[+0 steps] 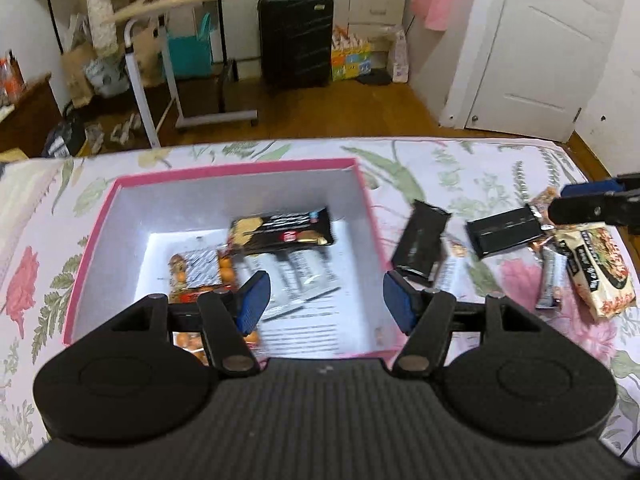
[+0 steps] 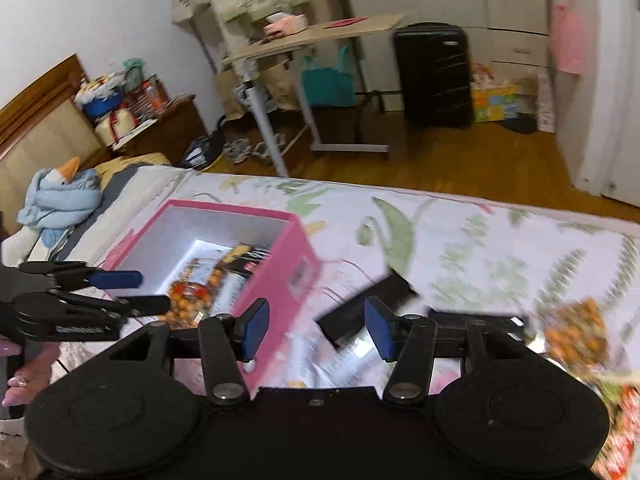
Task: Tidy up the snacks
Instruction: 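Reach the right gripper to a white cookie bar and grasp it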
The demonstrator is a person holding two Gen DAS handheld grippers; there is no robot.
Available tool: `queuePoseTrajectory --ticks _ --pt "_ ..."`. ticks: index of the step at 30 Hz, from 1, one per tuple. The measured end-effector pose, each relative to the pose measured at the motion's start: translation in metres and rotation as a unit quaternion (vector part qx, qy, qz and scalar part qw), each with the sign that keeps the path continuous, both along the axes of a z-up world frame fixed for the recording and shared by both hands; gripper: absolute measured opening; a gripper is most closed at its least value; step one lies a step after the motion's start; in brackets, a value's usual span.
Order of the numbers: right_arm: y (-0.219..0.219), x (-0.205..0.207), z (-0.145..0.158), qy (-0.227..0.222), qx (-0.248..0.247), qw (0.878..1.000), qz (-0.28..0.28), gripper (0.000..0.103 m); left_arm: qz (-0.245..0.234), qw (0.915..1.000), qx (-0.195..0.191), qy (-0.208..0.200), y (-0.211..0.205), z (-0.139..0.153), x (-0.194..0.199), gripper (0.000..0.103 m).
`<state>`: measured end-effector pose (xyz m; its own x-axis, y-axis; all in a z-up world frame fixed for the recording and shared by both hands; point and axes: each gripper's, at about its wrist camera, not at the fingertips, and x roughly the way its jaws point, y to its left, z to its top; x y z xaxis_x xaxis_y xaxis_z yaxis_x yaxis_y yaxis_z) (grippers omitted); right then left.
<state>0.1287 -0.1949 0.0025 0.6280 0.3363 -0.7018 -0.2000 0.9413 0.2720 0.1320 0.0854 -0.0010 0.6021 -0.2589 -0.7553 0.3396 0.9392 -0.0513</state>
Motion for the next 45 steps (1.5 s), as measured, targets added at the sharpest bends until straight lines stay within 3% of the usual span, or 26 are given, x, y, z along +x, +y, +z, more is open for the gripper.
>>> queuePoseTrajectory --ticks 6,11,19,24,26,30,36,42,44,45 --pt "-0.040 -0.040 -0.023 -0.017 -0.003 0.999 -0.043 0.063 -0.006 0.9999 -0.009 -0.002 -0.045 -0.001 -0.029 0.061" --pt "-0.062 -0.059 -0.058 -0.037 0.000 0.995 -0.094 0.066 -0.008 0.9999 -0.002 0.009 -0.086 -0.024 -0.047 0.060" --pt "-0.088 -0.062 -0.115 -0.025 0.012 0.985 -0.170 0.066 0.013 0.9982 0.049 -0.033 -0.132 -0.060 -0.068 0.058" --pt "-0.095 -0.062 -0.139 -0.004 0.066 0.978 -0.196 0.066 0.054 0.9945 0.066 -0.061 -0.147 -0.093 -0.060 0.058" --pt "-0.094 -0.067 -0.145 -0.013 0.074 0.975 -0.211 0.066 0.068 0.9912 0.090 -0.068 -0.153 -0.111 -0.054 0.058" --pt "-0.087 -0.071 -0.151 -0.030 0.039 0.970 -0.240 0.066 0.101 0.9865 0.116 -0.056 -0.156 -0.135 -0.042 0.058" --pt "-0.081 -0.059 -0.165 -0.016 0.011 0.973 -0.229 0.068 0.118 0.9852 0.118 -0.041 -0.156 -0.145 -0.035 0.059" --pt "-0.067 -0.047 -0.175 -0.027 -0.040 0.970 -0.239 0.078 0.142 0.9843 0.104 -0.012 -0.152 -0.151 -0.020 0.058" --pt "-0.058 -0.044 -0.178 -0.032 -0.081 0.967 -0.238 0.075 0.150 0.9842 0.094 -0.006 -0.149 -0.150 -0.018 0.043" --pt "-0.055 -0.044 -0.179 -0.035 -0.098 0.966 -0.238 0.072 0.147 0.9851 0.090 -0.002 -0.148 -0.150 -0.018 0.032"
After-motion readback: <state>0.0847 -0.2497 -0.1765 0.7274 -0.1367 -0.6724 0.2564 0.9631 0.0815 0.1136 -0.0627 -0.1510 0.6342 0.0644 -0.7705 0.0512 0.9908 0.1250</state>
